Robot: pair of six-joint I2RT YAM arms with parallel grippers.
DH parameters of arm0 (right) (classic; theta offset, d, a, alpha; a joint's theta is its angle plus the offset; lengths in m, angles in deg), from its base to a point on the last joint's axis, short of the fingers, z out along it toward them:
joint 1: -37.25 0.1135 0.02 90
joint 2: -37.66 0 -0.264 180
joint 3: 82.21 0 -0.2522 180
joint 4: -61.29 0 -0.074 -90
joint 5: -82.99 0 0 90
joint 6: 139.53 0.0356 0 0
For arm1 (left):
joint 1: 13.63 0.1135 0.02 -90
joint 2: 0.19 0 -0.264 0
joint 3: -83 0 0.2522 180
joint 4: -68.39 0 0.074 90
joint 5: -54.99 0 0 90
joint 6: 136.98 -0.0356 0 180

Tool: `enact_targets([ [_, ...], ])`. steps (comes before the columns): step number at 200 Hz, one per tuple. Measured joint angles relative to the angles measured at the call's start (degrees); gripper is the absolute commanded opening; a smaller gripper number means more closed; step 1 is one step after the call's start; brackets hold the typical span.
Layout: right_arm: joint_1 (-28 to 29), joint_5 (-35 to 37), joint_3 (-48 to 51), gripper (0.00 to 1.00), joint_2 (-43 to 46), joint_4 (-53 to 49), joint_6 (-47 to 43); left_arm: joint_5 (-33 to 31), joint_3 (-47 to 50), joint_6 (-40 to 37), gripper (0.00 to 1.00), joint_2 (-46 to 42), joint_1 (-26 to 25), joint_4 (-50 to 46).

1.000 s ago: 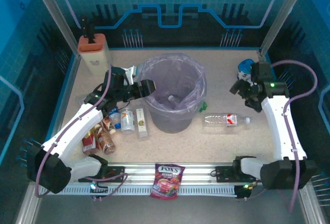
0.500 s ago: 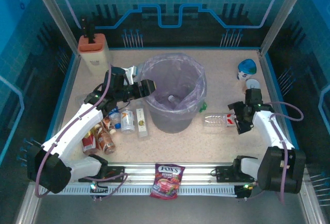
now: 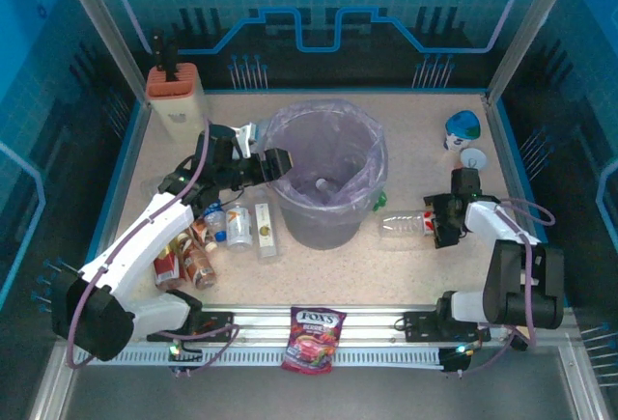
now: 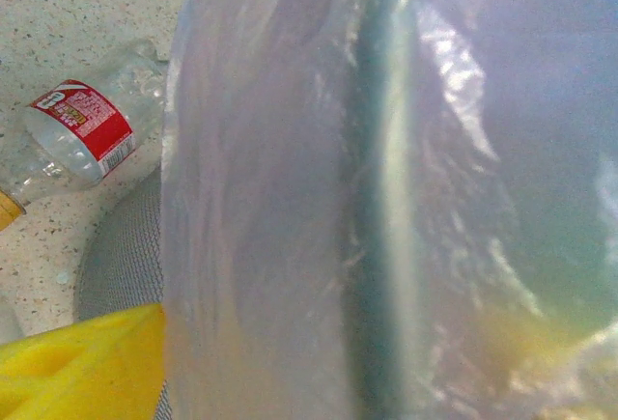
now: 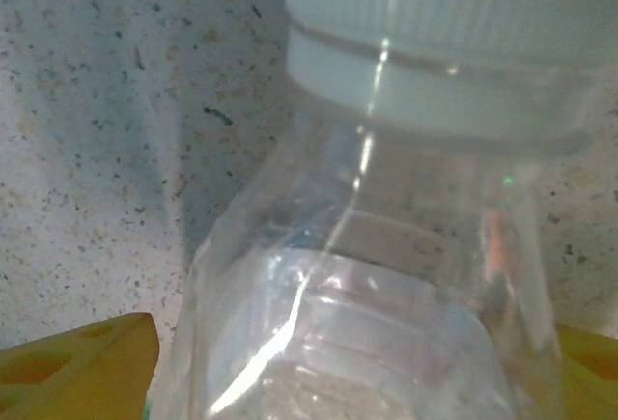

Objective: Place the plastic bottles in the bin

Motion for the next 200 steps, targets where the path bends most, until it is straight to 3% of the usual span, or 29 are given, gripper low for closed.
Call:
enact_targets([
  [78, 0.24, 0.26, -0.02, 0.63, -0.33, -0.61, 0.87, -0.17, -0.20, 0.02, 0.79, 0.33, 0.00, 0.00],
  [119, 0.35, 1.01, -1.62, 0.61, 2.80, -2.56, -0.57, -0.37, -0.50, 0.00, 0.79, 0.74, 0.00, -0.02],
  [165, -1.18, 3.04, -8.92, 0.51, 8.35, -7.98, -8.33, -0.44, -0.66, 0.00, 0.79, 0.92, 0.00, -0.02],
  [200, -1.68, 4.57, -21.31, 0.49, 11.61, -12.68, -16.85, -0.42, -0.74, -0.04, 0.79, 0.98, 0.00, -0.04],
])
